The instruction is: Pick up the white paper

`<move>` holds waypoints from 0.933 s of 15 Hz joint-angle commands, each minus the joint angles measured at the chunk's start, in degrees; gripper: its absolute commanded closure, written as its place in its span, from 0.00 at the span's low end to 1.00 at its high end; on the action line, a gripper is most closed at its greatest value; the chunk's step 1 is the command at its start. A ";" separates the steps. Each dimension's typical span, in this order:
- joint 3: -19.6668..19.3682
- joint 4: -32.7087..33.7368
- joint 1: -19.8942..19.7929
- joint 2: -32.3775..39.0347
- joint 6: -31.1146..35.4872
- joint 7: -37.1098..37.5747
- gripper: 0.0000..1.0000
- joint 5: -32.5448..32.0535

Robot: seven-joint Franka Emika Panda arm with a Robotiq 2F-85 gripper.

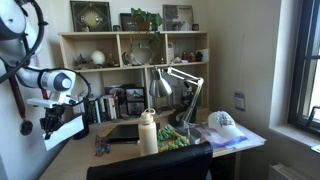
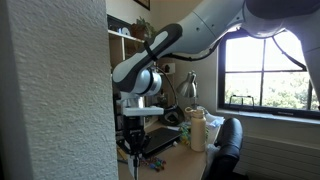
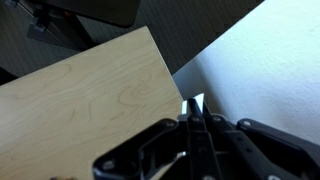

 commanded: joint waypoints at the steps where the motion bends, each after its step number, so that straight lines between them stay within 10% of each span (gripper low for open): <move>1: -0.06 -0.45 0.23 -0.86 0.90 3.90 0.75 -4.14; 4: -0.48 -0.56 1.05 -2.02 0.51 9.26 0.75 -11.11; 5: -0.39 -0.42 1.04 -2.07 0.35 10.59 0.98 -12.58; 8: -0.19 -0.04 1.11 -1.94 0.23 12.72 0.99 -15.56; 10: -0.07 -0.06 1.18 -2.05 -0.02 13.01 0.75 -16.91; 14: 0.28 -0.35 1.15 -2.64 -0.18 11.83 0.75 -18.12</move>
